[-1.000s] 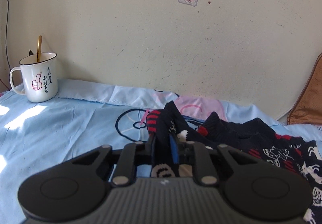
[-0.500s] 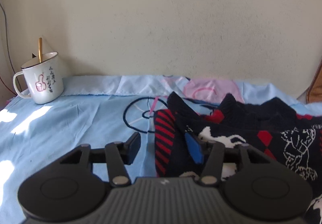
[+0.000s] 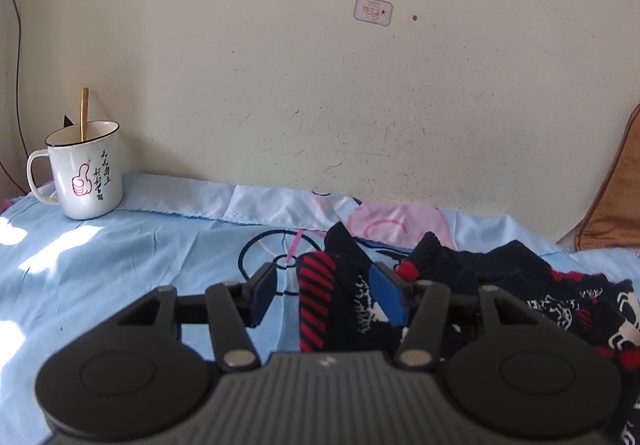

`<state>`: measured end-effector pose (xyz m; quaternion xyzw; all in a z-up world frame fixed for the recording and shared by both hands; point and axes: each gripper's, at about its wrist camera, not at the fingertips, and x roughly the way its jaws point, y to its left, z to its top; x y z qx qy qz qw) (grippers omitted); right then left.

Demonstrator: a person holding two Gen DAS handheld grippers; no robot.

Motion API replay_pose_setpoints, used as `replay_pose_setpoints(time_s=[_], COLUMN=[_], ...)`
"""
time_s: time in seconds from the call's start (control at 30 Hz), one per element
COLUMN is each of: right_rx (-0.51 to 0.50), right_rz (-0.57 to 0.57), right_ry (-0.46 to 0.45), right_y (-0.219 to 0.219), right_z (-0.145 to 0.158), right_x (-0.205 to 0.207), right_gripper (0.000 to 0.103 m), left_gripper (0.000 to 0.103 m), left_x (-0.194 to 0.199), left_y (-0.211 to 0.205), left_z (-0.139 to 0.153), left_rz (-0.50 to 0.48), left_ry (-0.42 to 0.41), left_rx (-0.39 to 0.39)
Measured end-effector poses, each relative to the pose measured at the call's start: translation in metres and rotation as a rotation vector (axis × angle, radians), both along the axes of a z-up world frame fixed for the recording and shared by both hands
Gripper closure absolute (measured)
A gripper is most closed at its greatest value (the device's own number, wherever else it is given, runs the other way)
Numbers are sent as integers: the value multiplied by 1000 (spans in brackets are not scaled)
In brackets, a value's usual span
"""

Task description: Fold small clothes

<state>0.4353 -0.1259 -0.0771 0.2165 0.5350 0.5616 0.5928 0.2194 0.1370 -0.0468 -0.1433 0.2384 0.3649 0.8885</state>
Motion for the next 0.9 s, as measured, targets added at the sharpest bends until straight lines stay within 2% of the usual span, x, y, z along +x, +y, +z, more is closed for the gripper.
replay_pose_setpoints(time_s=[0.07, 0.1, 0.13, 0.17, 0.23, 0.27, 0.3, 0.37, 0.4, 0.43, 0.5, 0.57, 0.6, 0.63, 0.7, 0.73, 0.77, 0.83, 0.9], right_rx=[73, 99, 91, 57, -61, -107, -143, -168, -168, -170, -125, -71, -78, -108, -218, -246, -232, -201, -146], right_rz=[11, -21, -64, -103, -164, -167, -151, -101, -66, -52, -136, -274, -319, -325, -241, -211, -233, -293, -323], right_ry=[-3, -33, -110, -226, -463, -517, -527, -477, -464, -488, -534, -536, -554, -579, -636, -657, -675, -665, -687], right_y=[5, 2, -3, -7, -12, -12, -11, -8, -6, -6, -16, -28, -28, -27, -12, -9, -15, -29, -45], right_z=[4, 8, 14, 19, 19, 14, 4, -16, -24, -27, -20, -13, -14, -16, -26, -30, -27, -16, -3], right_x=[0, 3, 6, 6, 8, 9, 12, 14, 12, 6, 2, 6, 5, 4, -1, -4, -7, -8, -20], right_gripper=[38, 39, 39, 38, 37, 38, 38, 41, 50, 83, 91, 91, 91, 91, 85, 83, 72, 58, 58], left_gripper=[49, 49, 49, 49, 49, 49, 49, 49, 49, 49, 49, 49, 49, 48, 47, 45, 43, 42, 42], left_x=[-2, -2, -1, -1, 0, 0, 1, 2, 2, 2, 1, 3, 5, 8, 15, 17, 13, 7, 2], left_y=[5, 8, 11, 13, 15, 15, 13, 10, 9, 8, 4, 0, -2, -3, 1, 3, 5, 8, 8], left_z=[-1, -1, -3, -4, -6, -5, -6, -5, -5, -4, 0, 1, 0, -3, -15, -18, -16, -14, -8], left_rz=[24, 34, 39, 42, 42, 41, 39, 36, 33, 30, 18, 4, -2, -4, -1, -6, -4, 7, 16], left_ry=[-10, -16, -20, -21, -21, -19, -15, -12, -13, -17, -35, -29, -6, 32, 144, 165, 146, 116, 92], left_rx=[-20, -38, -57, -72, -87, -85, -77, -63, -57, -50, -33, -15, -5, 5, 14, 6, -3, -14, -12])
